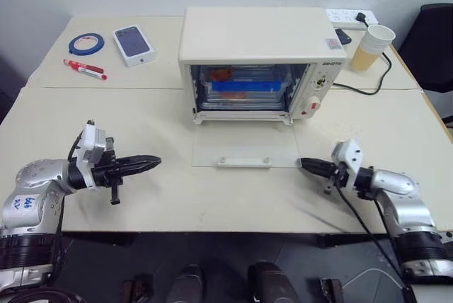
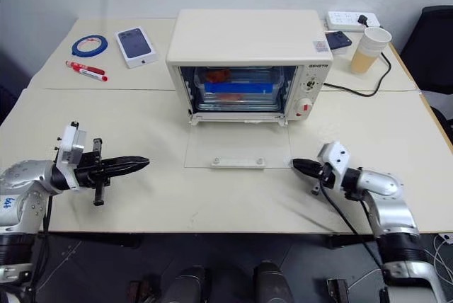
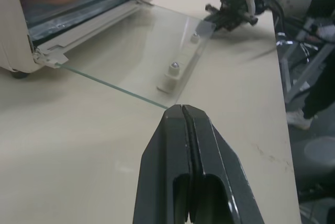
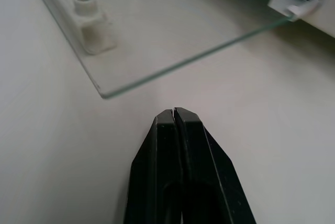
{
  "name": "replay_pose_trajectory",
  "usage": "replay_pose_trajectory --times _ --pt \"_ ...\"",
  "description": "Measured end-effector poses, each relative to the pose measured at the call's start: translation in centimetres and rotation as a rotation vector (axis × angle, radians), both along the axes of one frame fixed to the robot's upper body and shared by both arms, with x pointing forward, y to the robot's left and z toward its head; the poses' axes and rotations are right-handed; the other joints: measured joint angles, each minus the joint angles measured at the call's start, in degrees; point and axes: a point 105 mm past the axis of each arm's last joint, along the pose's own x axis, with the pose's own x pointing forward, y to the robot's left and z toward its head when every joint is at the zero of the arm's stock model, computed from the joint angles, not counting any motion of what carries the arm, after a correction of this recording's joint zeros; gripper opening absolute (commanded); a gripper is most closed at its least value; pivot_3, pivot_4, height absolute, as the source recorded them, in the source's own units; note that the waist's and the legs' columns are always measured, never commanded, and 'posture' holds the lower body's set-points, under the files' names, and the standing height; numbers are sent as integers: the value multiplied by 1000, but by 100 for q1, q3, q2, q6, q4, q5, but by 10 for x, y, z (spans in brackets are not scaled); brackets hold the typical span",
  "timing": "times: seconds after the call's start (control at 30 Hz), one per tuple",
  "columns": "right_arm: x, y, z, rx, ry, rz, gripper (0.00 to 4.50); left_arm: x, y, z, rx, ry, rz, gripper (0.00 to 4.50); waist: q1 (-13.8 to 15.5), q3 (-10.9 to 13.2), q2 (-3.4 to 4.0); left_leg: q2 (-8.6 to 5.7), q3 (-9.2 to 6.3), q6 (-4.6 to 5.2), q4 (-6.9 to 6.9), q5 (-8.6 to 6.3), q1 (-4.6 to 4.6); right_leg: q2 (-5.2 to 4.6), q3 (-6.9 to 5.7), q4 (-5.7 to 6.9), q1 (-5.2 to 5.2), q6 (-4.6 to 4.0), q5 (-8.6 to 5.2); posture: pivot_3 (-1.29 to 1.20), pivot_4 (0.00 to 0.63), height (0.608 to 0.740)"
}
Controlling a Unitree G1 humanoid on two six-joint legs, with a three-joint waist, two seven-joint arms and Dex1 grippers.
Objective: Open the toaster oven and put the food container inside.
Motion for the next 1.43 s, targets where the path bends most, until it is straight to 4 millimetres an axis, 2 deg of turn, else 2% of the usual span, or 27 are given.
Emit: replay_pose_trajectory --times 0.2,0.27,0.37,0.47,0.53,0.6,0.67,0.7,0.73,0.8,0.93,1.03,1.13,1.17,1.2,1.27,1.3,1.43 --pt "-1 20 21 103 -54 65 39 1 1 2 -32 -9 59 0 -4 0 0 1 -2 0 -2 0 -1 0 2 2 -3 0 0 0 150 740" --pt "-6 22 37 178 -86 75 39 3 6 3 -40 -5 100 0 -1 1 2 2 -3 -1 -4 0 -2 0 2 2 -6 0 0 0 150 740" --pt "-10 21 72 296 -149 66 39 5 12 8 -55 -21 146 0 -4 1 2 2 -4 -1 1 0 -2 -1 4 3 -4 0 0 0 150 740" --pt "-9 26 134 408 -289 73 39 7 16 12 -62 -40 174 0 -16 3 6 3 -7 -4 1 2 -1 -1 3 7 -6 0 0 0 150 740" --pt "-12 29 153 415 -332 87 39 8 16 12 -66 -32 183 0 -5 2 4 4 -15 -5 -7 1 -1 -2 7 3 -5 0 0 0 150 740" --pt "-14 26 148 380 -296 78 208 7 18 9 -68 -7 197 0 25 1 2 2 -19 -5 -13 -1 -6 -16 0 -3 -5 -1 0 0 150 740" --pt "-17 18 128 337 -211 56 556 5 22 6 -54 14 205 0 48 1 2 -5 -20 3 -11 -5 -16 -24 -2 -5 -7 -1 0 0 150 740" --pt "-24 13 111 300 -156 53 827 3 26 5 -44 19 216 183 50 1 2 -9 -18 7 -10 -7 -20 -28 -2 -5 -7 -1 0 0 150 740" --pt "-28 11 104 283 -133 54 1058 2 27 5 -39 20 220 367 46 1 2 -11 -15 10 -10 -9 -21 -30 -2 -4 -6 0 0 0 150 740" --pt "-49 4 77 185 -62 80 1531 -4 36 5 -5 24 231 648 30 1 2 -14 -13 15 -8 -11 -21 -34 -3 -14 -5 0 0 0 150 740" --pt "-84 -3 44 78 -2 133 2681 -21 52 -2 64 45 241 1661 -29 1 2 -10 9 19 -6 -11 -5 -26 0 -13 1 0 0 0 150 740" --pt "-95 -7 36 -2 -13 168 3410 -34 59 -11 116 58 229 2347 -38 2 4 -7 14 22 -8 -9 18 -26 4 -15 21 0 0 0 150 740" --pt "-98 -7 42 -25 -71 173 4232 -46 68 -17 142 60 255 3089 -16 2 3 -2 3 21 -9 -10 21 -26 8 -21 28 0 0 0 150 740" --pt "-98 -7 42 -29 -81 175 4381 -50 69 -18 151 67 262 3215 -2 2 3 -1 -1 20 -11 -11 20 -26 6 -27 31 0 0 0 150 740" --pt "-99 -7 40 -33 -83 174 4500 -52 70 -20 157 73 269 3568 9 2 3 -1 -3 21 -13 -12 19 -28 5 -35 32 0 0 0 150 740" --pt "-98 -7 39 -31 -92 170 4500 -52 72 -20 166 34 295 3880 39 2 3 -4 -7 21 -12 -12 15 -31 -1 -41 35 0 0 0 150 740" --pt "-95 -7 41 -25 -104 164 4500 -51 72 -19 174 -2 318 4186 47 2 3 -6 -8 22 -10 -13 15 -34 -3 -44 38 0 1 0 150 740" --pt "-82 -6 54 -7 -163 144 4500 -48 72 -17 217 -45 381 4186 21 1 3 -6 -9 22 -12 -13 20 -34 -4 -48 43 1 1 0 150 740"
